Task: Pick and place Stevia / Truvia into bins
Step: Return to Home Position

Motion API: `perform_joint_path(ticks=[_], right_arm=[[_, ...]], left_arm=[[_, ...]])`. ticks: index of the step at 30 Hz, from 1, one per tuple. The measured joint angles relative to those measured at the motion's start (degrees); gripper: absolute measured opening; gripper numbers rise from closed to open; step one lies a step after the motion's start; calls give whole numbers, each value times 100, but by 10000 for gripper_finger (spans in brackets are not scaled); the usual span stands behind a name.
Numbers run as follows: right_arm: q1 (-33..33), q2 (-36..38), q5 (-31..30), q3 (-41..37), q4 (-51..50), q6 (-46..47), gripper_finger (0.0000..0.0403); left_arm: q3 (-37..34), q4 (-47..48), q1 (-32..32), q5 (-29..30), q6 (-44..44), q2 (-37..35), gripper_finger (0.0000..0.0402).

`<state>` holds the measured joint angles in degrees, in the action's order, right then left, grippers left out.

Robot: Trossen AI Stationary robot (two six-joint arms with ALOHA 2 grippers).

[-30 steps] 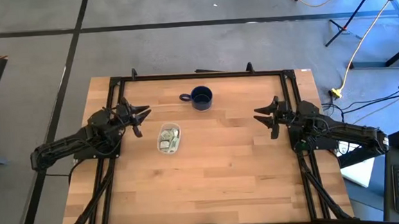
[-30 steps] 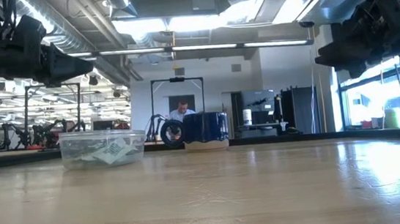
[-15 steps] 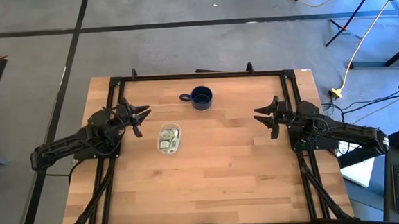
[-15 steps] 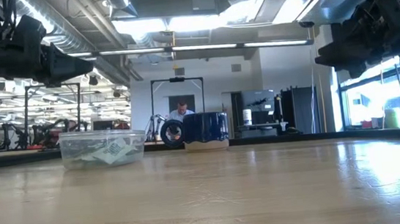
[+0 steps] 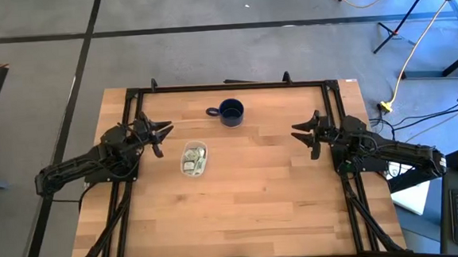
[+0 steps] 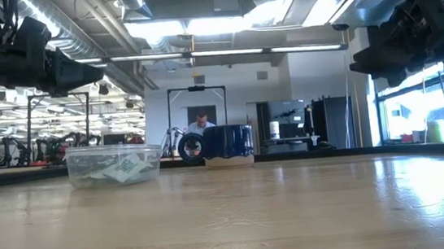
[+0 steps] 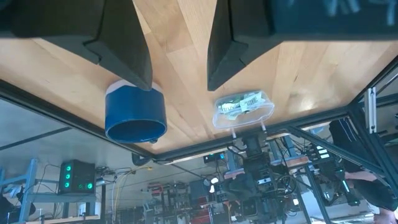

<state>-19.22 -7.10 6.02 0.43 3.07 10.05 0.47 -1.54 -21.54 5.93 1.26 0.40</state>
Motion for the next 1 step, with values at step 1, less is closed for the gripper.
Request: perform_joint_path(ticks=[1], right_arm=[[2,1,0,0,0,-1,157]], left_arm=[[0,0,0,-2,0,0,82]])
